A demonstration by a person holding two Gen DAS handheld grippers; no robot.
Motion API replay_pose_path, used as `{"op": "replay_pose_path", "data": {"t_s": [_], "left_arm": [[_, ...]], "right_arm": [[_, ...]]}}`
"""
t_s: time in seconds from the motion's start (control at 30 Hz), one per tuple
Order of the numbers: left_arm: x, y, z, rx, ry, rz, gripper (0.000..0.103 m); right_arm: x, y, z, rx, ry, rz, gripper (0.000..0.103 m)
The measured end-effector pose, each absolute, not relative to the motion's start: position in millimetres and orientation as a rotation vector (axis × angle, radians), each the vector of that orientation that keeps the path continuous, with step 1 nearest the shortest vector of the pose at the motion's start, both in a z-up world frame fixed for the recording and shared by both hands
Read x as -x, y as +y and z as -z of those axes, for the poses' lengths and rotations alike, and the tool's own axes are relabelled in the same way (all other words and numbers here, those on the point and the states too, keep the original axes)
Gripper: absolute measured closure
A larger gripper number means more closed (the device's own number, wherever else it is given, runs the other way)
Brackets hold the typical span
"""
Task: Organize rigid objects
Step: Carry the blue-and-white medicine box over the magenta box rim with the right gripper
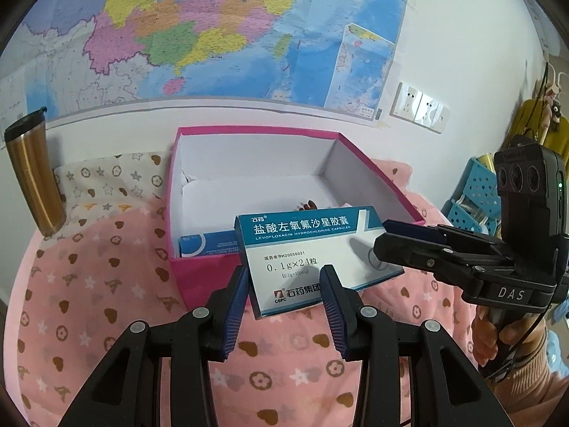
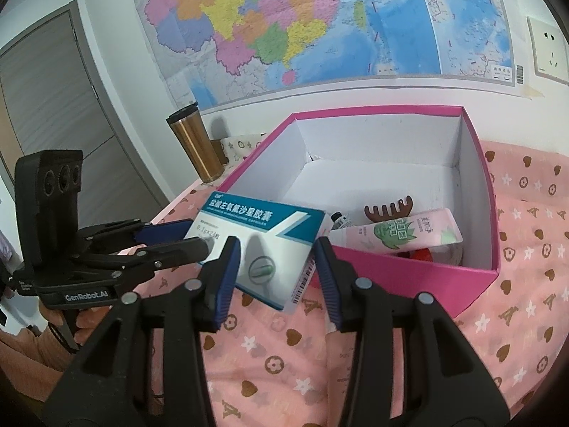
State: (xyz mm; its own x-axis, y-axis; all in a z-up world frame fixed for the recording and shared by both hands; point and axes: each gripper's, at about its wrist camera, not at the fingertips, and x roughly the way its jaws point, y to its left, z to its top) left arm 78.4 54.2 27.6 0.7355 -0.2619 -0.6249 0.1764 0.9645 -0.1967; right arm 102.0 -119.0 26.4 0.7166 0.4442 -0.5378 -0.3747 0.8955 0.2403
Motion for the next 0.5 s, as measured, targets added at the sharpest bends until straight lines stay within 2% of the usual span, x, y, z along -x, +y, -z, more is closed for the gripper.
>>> {"op": "replay_pose_path", "data": {"t_s": [0.5], "left_arm": [[-91.0,58.3,-32.8,0.116,0.690,0.221,0.062]], "right_arm": [[-115.7,-119.6,-31.9,-0.113,0.616,-0.461,0.057]]}}
